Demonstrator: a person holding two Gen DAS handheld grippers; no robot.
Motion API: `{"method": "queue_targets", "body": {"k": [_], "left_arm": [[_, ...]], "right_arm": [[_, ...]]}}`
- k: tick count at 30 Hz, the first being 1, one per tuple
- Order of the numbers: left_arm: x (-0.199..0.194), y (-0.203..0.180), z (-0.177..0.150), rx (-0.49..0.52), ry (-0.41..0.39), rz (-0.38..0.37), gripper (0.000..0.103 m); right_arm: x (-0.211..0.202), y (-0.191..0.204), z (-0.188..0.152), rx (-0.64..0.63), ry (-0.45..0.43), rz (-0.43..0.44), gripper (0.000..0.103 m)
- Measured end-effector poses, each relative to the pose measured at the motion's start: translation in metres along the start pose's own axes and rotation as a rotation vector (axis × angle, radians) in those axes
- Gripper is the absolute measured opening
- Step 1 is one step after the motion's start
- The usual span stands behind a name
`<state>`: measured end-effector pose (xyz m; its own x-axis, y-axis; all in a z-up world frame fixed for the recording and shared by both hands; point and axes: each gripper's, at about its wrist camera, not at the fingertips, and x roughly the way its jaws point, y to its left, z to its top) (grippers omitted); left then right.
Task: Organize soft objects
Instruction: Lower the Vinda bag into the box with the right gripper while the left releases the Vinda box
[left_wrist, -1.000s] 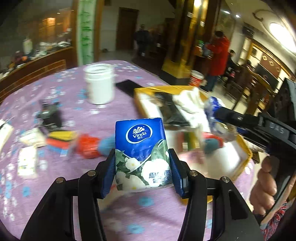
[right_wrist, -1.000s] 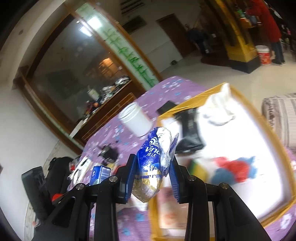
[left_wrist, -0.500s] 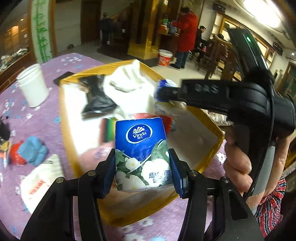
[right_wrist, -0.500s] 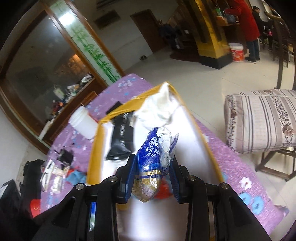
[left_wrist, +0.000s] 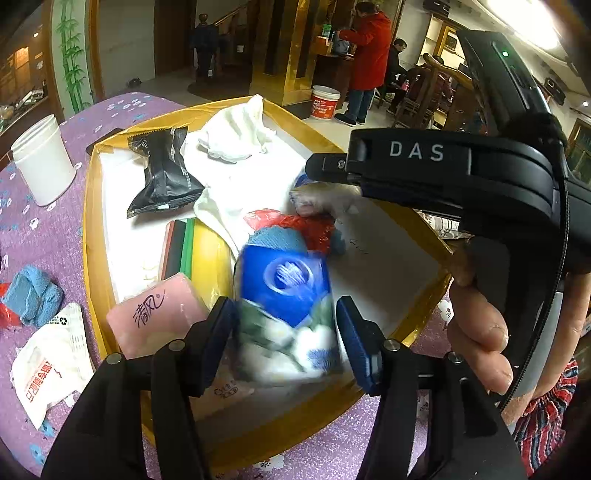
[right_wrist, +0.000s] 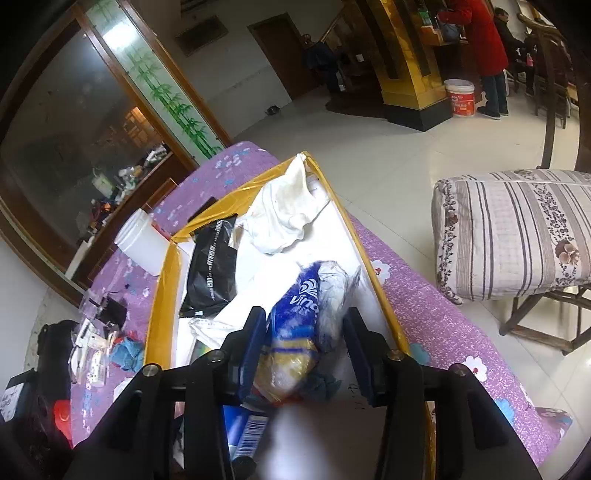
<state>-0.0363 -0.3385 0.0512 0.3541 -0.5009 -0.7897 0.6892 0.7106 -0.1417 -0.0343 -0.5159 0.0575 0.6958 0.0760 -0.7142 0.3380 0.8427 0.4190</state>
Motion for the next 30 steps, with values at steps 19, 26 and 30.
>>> {"method": "queue_targets", "body": {"k": [19, 26, 30], "left_arm": [[-0.046, 0.024, -0.012, -0.040, -0.067, -0.010, 0.059], [-0.081, 0.066, -0.028, -0.109, -0.094, 0.029, 0.059], [-0.104, 0.099, -0.042, -0.158, -0.107, 0.086, 0.059]], "right_arm": [[-0.057, 0.042, -0.015, -0.045, -0.119, 0.125, 0.053], [-0.050, 0.088, -0.029, -0.117, -0.084, 0.169, 0.053], [-0.044, 0.115, -0.040, -0.163, -0.063, 0.194, 0.053]]}}
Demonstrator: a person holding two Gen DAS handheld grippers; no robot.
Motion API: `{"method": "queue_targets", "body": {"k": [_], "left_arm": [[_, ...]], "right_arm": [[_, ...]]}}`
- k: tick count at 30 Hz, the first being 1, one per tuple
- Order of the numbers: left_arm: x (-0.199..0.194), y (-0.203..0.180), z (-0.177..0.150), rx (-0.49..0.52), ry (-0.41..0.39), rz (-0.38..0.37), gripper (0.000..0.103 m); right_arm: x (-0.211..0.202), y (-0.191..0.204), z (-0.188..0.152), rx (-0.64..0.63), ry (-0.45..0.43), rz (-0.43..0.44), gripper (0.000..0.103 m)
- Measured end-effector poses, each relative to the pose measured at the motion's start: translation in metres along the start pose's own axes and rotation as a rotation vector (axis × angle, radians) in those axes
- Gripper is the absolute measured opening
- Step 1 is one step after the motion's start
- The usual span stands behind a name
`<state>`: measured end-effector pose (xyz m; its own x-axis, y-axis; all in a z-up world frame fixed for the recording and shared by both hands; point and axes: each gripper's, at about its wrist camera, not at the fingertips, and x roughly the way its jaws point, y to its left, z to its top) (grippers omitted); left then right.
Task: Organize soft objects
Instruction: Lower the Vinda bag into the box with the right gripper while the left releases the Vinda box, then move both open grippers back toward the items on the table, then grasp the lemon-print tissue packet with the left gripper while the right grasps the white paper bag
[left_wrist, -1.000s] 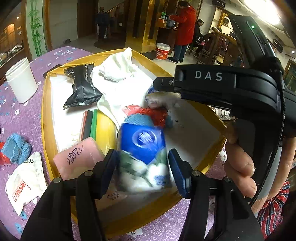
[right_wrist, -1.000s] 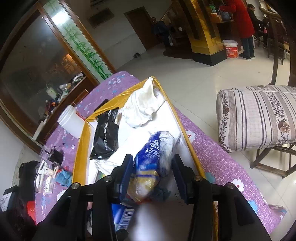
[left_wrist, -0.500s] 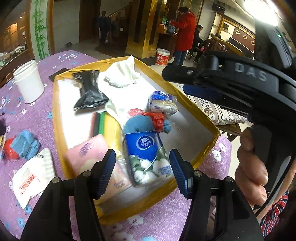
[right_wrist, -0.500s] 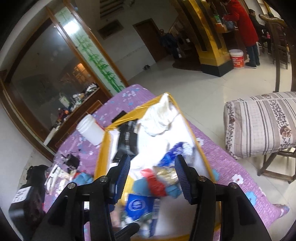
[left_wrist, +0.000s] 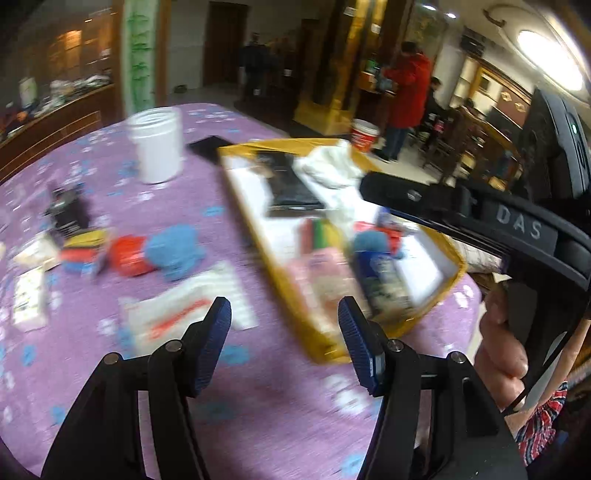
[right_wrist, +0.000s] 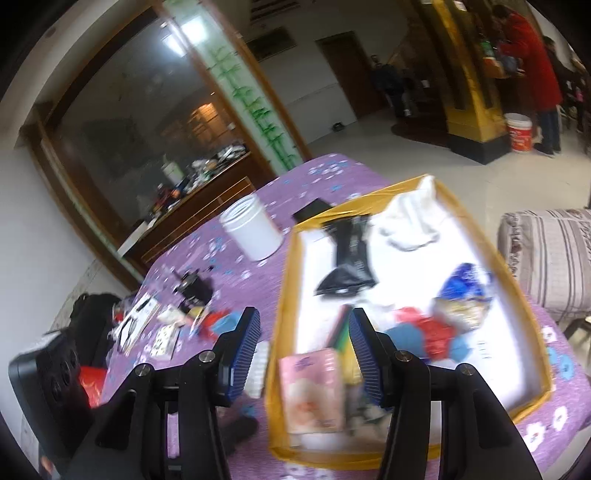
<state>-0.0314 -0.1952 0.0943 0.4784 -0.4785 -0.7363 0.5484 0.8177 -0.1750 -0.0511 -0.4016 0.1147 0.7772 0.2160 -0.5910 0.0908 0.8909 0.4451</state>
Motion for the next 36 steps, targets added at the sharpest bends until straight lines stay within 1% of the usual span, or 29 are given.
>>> {"method": "queue_targets", "body": {"k": [3, 5, 6, 9, 10, 14, 15, 17, 19, 20, 22, 25, 28, 29, 31, 33, 35, 36], "left_arm": [[-0.018, 0.039, -0.007, -0.063, -0.020, 0.048, 0.059], [-0.026, 0.065, -0.012, -0.114, -0.029, 0.087, 0.063], [-0.028, 0.079, -0.014, -0.140, -0.031, 0.105, 0.067], [-0.033, 0.129, -0.020, -0.227, -0.024, 0.198, 0.067], [-0.033, 0.145, -0.021, -0.256, -0.017, 0.216, 0.067], [-0.025, 0.207, -0.021, -0.358, 0.032, 0.285, 0.067], [-0.022, 0.220, -0.021, -0.378, 0.042, 0.307, 0.067], [-0.014, 0.240, -0.020, -0.374, 0.064, 0.360, 0.067], [-0.004, 0.252, -0.017, -0.375, 0.093, 0.401, 0.067], [0.002, 0.257, -0.016, -0.381, 0.105, 0.400, 0.067], [0.010, 0.263, -0.014, -0.382, 0.117, 0.400, 0.067], [0.021, 0.263, -0.010, -0.365, 0.129, 0.352, 0.067], [0.028, 0.256, -0.006, -0.335, 0.138, 0.382, 0.067], [0.032, 0.256, -0.005, -0.330, 0.147, 0.383, 0.067], [0.036, 0.253, -0.004, -0.324, 0.160, 0.386, 0.067], [0.041, 0.250, -0.001, -0.310, 0.179, 0.416, 0.067], [0.048, 0.248, -0.001, -0.289, 0.199, 0.451, 0.067], [0.051, 0.249, -0.002, -0.287, 0.204, 0.454, 0.067]], "right_arm": [[0.012, 0.020, -0.006, -0.029, 0.025, 0.024, 0.053], [0.024, 0.036, -0.012, -0.055, 0.055, 0.043, 0.054], [0.029, 0.042, -0.016, -0.068, 0.070, 0.051, 0.054], [0.054, 0.066, -0.031, -0.120, 0.137, 0.067, 0.054], [0.064, 0.074, -0.036, -0.137, 0.164, 0.067, 0.054], [0.102, 0.093, -0.041, -0.161, 0.264, 0.035, 0.054], [0.107, 0.094, -0.040, -0.163, 0.275, 0.027, 0.054], [0.120, 0.098, -0.034, -0.156, 0.295, -0.004, 0.054], [0.129, 0.102, -0.028, -0.171, 0.304, -0.027, 0.054], [0.138, 0.103, -0.025, -0.181, 0.322, -0.048, 0.054], [0.151, 0.101, -0.023, -0.168, 0.345, -0.061, 0.054], [0.167, 0.099, -0.025, -0.171, 0.380, -0.095, 0.054], [0.174, 0.098, -0.029, -0.179, 0.409, -0.092, 0.054], [0.173, 0.100, -0.032, -0.198, 0.411, -0.097, 0.056], [0.166, 0.103, -0.038, -0.208, 0.434, -0.068, 0.056], [0.152, 0.107, -0.046, -0.198, 0.470, 0.006, 0.056], [0.138, 0.114, -0.060, -0.187, 0.557, 0.136, 0.055], [0.133, 0.117, -0.064, -0.202, 0.563, 0.152, 0.054]]}}
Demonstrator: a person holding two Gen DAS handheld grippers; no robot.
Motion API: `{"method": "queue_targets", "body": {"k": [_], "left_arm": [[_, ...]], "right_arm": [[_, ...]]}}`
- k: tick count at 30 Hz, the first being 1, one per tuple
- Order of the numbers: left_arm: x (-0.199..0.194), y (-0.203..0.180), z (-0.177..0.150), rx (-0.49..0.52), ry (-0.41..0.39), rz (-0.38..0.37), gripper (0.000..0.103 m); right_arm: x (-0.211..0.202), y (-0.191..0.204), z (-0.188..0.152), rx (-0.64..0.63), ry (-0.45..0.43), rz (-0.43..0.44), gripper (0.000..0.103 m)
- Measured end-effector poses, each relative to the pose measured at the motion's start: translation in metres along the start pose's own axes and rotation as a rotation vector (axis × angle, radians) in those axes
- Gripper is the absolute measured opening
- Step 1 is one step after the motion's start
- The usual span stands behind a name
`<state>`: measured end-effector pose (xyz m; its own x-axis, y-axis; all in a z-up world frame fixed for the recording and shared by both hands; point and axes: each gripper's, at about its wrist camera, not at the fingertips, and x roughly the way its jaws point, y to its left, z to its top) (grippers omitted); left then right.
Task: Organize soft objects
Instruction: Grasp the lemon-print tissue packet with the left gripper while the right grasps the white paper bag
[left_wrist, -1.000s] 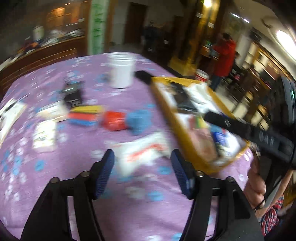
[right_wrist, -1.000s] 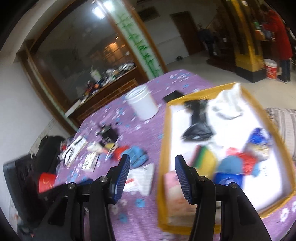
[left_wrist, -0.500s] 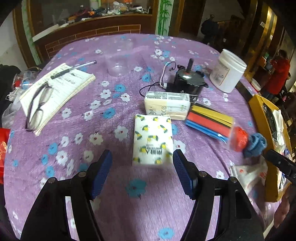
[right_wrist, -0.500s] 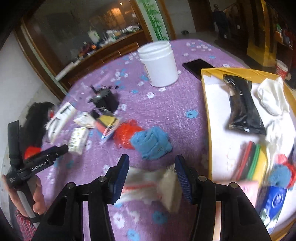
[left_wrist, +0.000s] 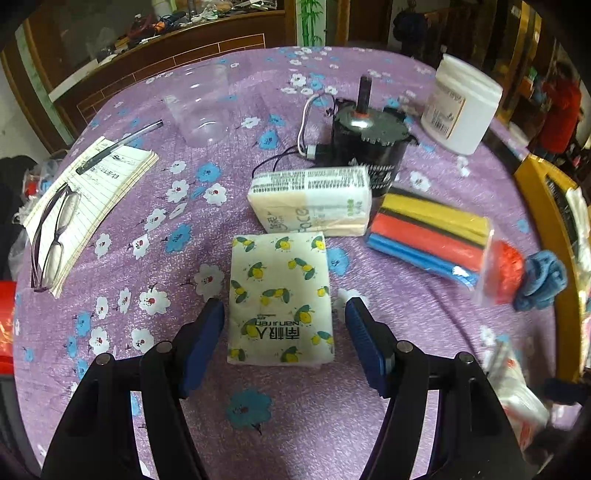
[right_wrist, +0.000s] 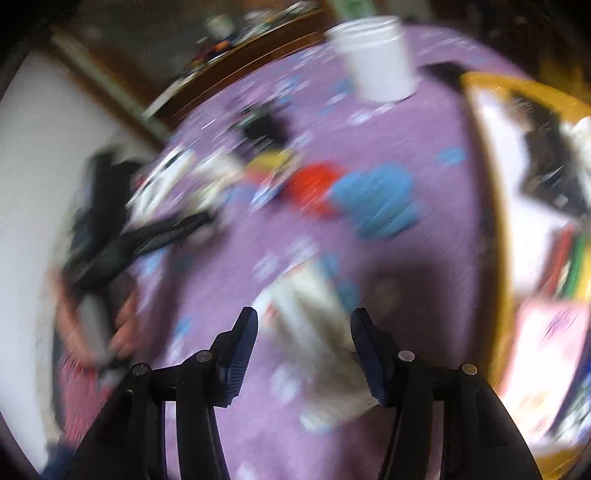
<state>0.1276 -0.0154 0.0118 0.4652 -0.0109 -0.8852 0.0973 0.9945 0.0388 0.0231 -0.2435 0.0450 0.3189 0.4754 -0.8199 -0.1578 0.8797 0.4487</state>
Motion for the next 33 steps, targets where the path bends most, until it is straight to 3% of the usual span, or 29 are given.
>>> {"method": "queue_targets", "body": {"k": [2, 5, 10, 12, 13, 16, 20, 23, 26, 33], "left_arm": [[0.007, 0.000, -0.002, -0.005, 0.020, -0.007, 0.067], [0.004, 0.005, -0.003, -0.026, 0.011, -0.035, 0.051], [0.001, 0.007, -0.010, -0.039, 0.007, -0.052, 0.050], [-0.006, 0.010, -0.012, -0.052, 0.003, -0.080, 0.050], [-0.011, 0.010, -0.012, -0.053, -0.006, -0.092, 0.050], [-0.034, 0.011, -0.015, -0.063, -0.047, -0.125, 0.050], [-0.061, 0.005, -0.016, -0.103, -0.094, -0.175, 0.050], [-0.071, -0.006, -0.024, -0.146, -0.128, -0.202, 0.050], [-0.064, -0.021, -0.033, -0.132, -0.158, -0.171, 0.050], [-0.046, -0.032, -0.039, -0.100, -0.159, -0.129, 0.050]], "right_arm": [[-0.010, 0.013, -0.013, -0.083, -0.023, -0.028, 0.054], [-0.016, 0.019, -0.021, -0.196, -0.049, -0.079, 0.054], [0.002, 0.028, -0.026, -0.305, -0.030, -0.149, 0.054], [0.016, 0.033, -0.027, -0.335, 0.002, -0.188, 0.038], [0.022, 0.033, -0.028, -0.336, 0.017, -0.210, 0.031], [0.019, 0.035, -0.027, -0.319, 0.003, -0.221, 0.026], [-0.009, 0.044, -0.013, -0.263, -0.140, -0.137, 0.025], [-0.017, 0.051, 0.004, -0.210, -0.241, -0.151, 0.025], [-0.010, 0.050, 0.017, -0.181, -0.294, -0.167, 0.025], [0.025, 0.024, 0.017, -0.137, -0.281, -0.135, 0.026]]}}
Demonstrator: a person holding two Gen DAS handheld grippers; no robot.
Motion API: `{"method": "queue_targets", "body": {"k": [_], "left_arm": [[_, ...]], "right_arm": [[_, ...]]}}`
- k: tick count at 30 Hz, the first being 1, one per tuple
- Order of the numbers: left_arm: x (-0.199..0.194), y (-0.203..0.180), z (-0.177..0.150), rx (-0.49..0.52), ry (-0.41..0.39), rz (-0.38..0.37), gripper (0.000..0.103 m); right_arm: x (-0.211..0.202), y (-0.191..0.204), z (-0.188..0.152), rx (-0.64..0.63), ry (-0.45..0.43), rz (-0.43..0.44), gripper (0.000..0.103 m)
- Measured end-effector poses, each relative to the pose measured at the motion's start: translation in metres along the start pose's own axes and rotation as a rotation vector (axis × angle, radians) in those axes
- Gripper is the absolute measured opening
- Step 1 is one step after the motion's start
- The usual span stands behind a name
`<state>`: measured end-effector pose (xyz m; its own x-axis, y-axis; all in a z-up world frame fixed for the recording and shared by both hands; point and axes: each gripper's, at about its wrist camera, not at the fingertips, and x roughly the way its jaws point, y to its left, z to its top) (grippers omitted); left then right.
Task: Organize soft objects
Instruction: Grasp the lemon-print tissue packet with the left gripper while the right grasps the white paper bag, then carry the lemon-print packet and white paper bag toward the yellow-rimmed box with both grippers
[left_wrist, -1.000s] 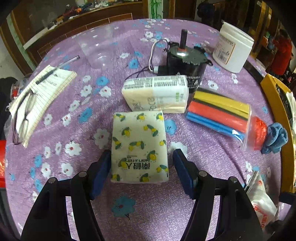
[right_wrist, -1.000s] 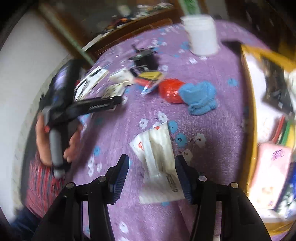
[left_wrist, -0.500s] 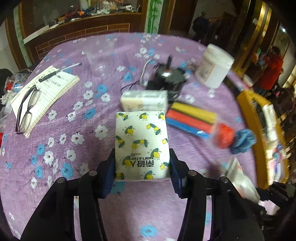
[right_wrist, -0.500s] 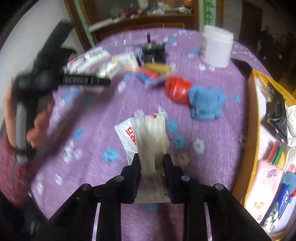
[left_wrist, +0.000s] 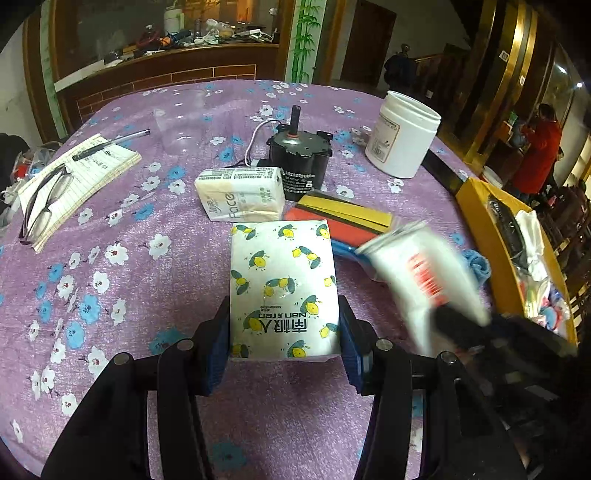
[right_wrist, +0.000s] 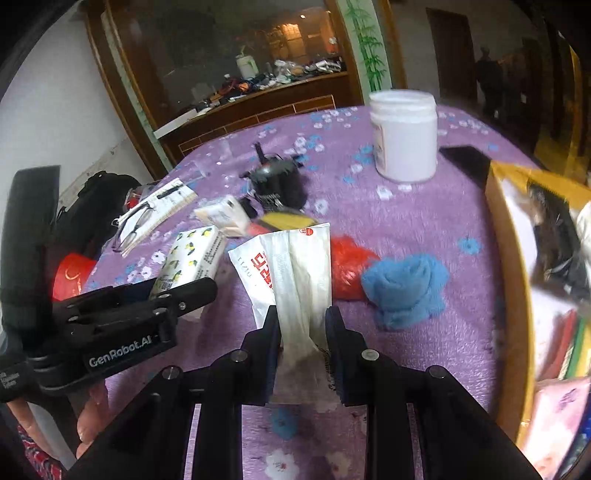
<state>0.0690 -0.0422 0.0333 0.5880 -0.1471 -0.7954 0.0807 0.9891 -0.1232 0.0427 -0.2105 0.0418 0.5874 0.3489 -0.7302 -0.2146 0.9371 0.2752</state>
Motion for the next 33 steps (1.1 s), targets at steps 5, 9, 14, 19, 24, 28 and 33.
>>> {"method": "queue_targets", "body": {"k": [5, 9, 14, 19, 24, 28, 33], "left_arm": [[-0.004, -0.004, -0.001, 0.019, -0.037, 0.006, 0.050], [-0.007, -0.010, -0.002, 0.053, -0.064, 0.030, 0.050], [-0.012, -0.012, -0.002, 0.069, -0.101, 0.055, 0.050], [-0.016, -0.015, -0.003, 0.091, -0.132, 0.085, 0.050], [-0.024, -0.019, -0.005, 0.112, -0.182, 0.118, 0.050], [-0.027, -0.021, -0.006, 0.125, -0.206, 0.137, 0.050], [-0.029, -0.025, -0.007, 0.139, -0.226, 0.154, 0.050]], "right_arm": [[-0.020, -0.007, 0.002, -0.008, -0.090, 0.011, 0.026], [-0.013, -0.010, 0.002, -0.003, -0.063, 0.005, 0.026], [-0.011, -0.017, 0.006, 0.031, -0.064, 0.022, 0.026], [-0.009, -0.021, 0.004, 0.048, -0.050, 0.035, 0.026], [-0.008, -0.020, 0.004, 0.047, -0.056, 0.039, 0.026], [-0.008, -0.019, 0.003, 0.042, -0.060, 0.047, 0.026], [-0.007, -0.022, 0.004, 0.049, -0.060, 0.053, 0.026]]}}
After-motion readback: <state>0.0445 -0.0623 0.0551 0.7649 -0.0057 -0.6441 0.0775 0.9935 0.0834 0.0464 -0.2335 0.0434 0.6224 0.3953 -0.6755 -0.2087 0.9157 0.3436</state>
